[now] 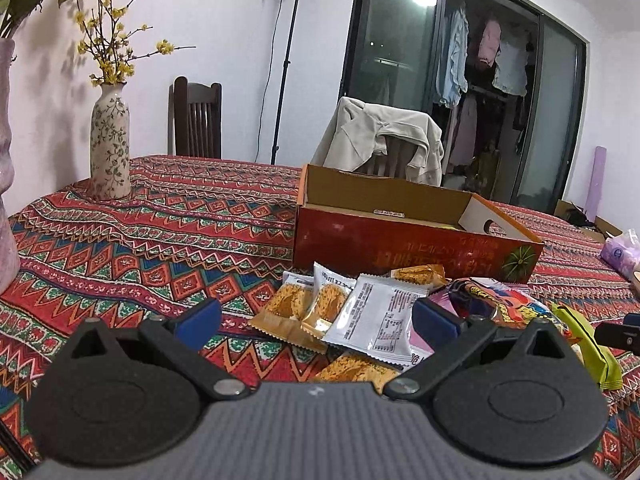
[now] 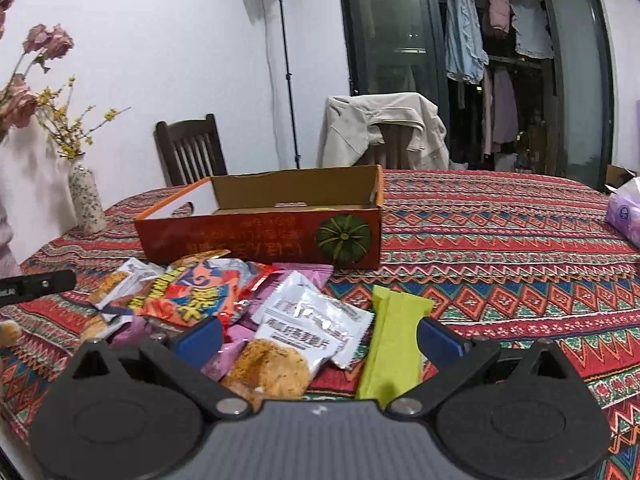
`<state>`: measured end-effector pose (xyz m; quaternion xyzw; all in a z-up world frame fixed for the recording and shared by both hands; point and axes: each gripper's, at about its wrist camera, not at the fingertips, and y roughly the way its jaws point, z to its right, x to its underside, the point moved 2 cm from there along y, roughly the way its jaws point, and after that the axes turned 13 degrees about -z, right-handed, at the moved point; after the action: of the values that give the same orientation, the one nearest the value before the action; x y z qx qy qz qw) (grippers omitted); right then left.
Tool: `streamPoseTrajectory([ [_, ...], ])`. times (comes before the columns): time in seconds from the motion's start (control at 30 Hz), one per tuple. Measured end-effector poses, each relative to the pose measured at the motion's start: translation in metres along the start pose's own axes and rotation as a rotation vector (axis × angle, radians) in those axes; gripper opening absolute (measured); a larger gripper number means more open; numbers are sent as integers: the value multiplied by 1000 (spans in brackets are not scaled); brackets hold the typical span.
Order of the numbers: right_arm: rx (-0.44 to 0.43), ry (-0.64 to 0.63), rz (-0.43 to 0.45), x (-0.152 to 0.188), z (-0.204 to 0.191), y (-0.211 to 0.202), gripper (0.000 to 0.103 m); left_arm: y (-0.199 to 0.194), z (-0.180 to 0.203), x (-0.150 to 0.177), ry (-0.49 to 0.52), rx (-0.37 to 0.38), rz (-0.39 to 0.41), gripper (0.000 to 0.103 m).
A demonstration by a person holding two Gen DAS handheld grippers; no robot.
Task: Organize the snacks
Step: 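Close the right gripper on a second lime-green bar, then close the left gripper on another white printed packet while the right gripper holds the bar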
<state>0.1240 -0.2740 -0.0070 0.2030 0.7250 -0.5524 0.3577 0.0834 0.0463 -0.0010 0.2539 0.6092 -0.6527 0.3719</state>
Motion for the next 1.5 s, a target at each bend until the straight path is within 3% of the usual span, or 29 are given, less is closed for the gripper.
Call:
streamPoseTrajectory([
  [0.17,62,30,-38,-2,15,10,98,4,0,1,-4,-1,-13,103],
  [0.23,74,36,-59,-2,20,16,85,5,0,0,-6,-5,-16,103],
  [0.37,95,45,-101,-1,29,29,71,6,0,0,-10,-14,-21,103],
  [0.43,105,47,-121,-1,32,36,56,6,0,0,-11,-17,-23,103],
  [0.6,137,16,-148,-3,34,52,50,9,2,-1,-14,-24,-31,103],
  [0.7,135,-4,-144,-5,32,55,39,11,4,0,-10,-25,-43,103],
  [0.83,151,-18,-118,-3,29,53,34,14,7,1,6,-18,-67,103],
  [1.07,128,23,-50,-1,32,39,33,26,13,-2,12,2,-108,103],
  [1.5,89,29,13,-10,22,30,33,62,41,-29,141,13,-124,102],
])
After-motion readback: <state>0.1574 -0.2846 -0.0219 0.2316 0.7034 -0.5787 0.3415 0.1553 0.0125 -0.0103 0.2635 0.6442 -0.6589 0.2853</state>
